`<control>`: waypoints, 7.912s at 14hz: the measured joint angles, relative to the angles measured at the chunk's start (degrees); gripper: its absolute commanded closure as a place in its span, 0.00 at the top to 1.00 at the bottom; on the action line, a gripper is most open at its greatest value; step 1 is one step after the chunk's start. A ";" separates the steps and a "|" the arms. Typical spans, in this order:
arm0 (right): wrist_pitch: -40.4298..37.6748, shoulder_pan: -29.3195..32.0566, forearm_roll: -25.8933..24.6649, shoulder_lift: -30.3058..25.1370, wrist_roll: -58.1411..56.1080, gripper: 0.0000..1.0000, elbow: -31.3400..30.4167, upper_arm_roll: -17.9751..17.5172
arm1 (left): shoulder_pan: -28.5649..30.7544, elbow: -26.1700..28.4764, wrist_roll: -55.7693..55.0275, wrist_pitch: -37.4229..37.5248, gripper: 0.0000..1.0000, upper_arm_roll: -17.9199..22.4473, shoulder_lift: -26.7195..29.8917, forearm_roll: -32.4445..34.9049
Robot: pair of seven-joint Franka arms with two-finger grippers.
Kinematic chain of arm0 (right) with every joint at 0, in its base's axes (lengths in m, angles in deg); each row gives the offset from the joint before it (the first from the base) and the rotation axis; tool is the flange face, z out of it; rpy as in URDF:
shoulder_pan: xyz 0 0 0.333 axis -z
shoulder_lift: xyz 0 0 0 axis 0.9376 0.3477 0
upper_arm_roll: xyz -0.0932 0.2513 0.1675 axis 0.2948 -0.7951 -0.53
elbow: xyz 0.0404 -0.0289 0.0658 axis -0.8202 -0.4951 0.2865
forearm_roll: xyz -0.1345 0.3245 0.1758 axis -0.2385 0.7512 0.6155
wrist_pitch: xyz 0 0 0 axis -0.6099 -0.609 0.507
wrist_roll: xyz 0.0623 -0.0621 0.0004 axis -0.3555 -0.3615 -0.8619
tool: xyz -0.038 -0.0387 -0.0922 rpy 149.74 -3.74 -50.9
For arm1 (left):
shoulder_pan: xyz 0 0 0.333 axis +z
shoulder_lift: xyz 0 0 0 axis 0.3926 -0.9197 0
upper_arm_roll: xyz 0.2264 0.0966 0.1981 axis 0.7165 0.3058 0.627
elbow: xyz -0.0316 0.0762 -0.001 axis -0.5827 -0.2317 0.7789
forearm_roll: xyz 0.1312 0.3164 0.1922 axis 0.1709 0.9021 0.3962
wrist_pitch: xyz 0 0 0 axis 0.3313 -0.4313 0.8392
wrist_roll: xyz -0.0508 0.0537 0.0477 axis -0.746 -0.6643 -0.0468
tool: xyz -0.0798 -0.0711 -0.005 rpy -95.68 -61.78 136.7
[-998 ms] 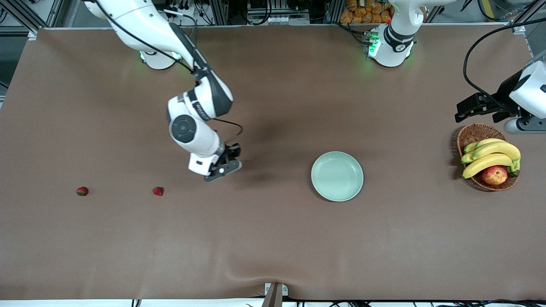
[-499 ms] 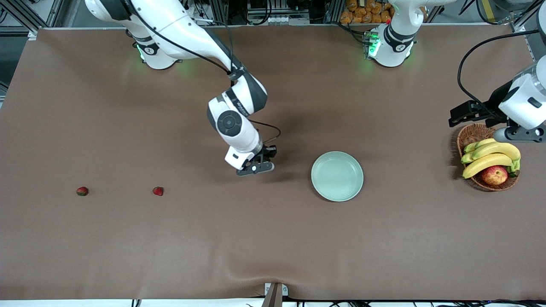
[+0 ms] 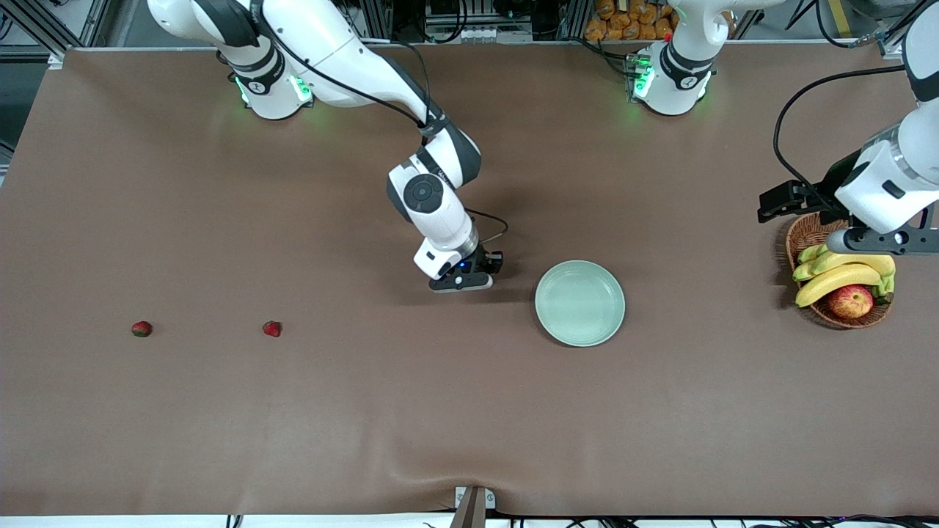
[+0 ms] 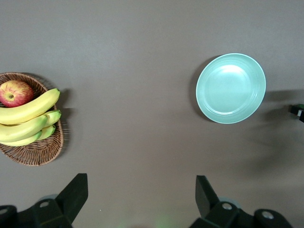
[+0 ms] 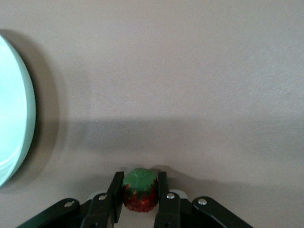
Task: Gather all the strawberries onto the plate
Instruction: 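Release the strawberry beside the plate while the left gripper moves toward it, then reach the right gripper to another strawberry while the left gripper hovers, then grasp the placed strawberry with the left gripper while the right gripper grasps another, then lift the strawberry with the left gripper and move it over the plate, then release the strawberry into the plate while the right gripper carries another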
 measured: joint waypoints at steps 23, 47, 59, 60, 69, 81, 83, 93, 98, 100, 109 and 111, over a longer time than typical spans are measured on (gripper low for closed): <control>-27.56 30.53 -4.65 -9.53 -58.68 1.00 1.88 8.26 | -17.83 -0.08 -15.49 -22.59 1.00 -0.55 -15.59 -1.07; -27.52 33.00 -6.54 -3.09 -71.09 1.00 0.11 8.01 | -36.34 -1.56 -37.66 -43.06 1.00 0.39 -33.64 1.66; -28.42 33.03 -6.56 -2.29 -71.15 0.00 0.31 8.16 | -40.57 -1.61 -47.10 -45.48 0.60 0.44 -39.48 2.86; -28.73 33.03 -6.56 -2.34 -71.18 0.00 0.38 8.15 | -40.70 -1.64 -47.12 -45.51 0.59 0.44 -39.53 2.86; -28.92 33.02 -6.56 -3.44 -72.57 0.00 0.95 8.06 | -40.79 -1.84 -47.12 -45.52 0.58 0.55 -39.94 2.86; -31.96 32.77 -6.36 -6.39 -70.19 0.00 0.96 7.57 | -41.07 -2.56 -47.12 -45.56 0.00 0.81 -39.91 2.86; -31.97 32.77 -6.36 -6.39 -70.11 0.00 0.95 7.56 | -40.74 -3.36 -47.12 -45.19 0.00 1.12 -39.21 2.86; -32.20 32.62 -4.67 -7.27 -68.08 0.00 0.11 7.39 | -28.36 -3.50 -33.49 -37.15 0.00 1.85 -31.11 3.09; -32.31 30.68 -4.66 -9.14 -62.70 0.00 -0.92 7.19 | -24.19 -0.57 -28.84 -36.41 0.03 1.83 -32.00 3.09; -32.00 29.50 -4.65 -9.68 -60.01 0.00 -1.00 7.16 | -24.16 0.87 -28.84 -36.60 0.04 1.84 -32.79 3.10; -30.58 21.76 -4.64 -10.05 -46.30 0.00 2.87 6.98 | -23.44 3.94 -28.99 -37.52 1.00 1.87 -33.32 6.17; -30.58 19.07 -4.58 -10.04 -41.12 0.00 3.03 6.87 | -23.45 3.93 -29.00 -37.58 1.00 1.86 -33.31 6.17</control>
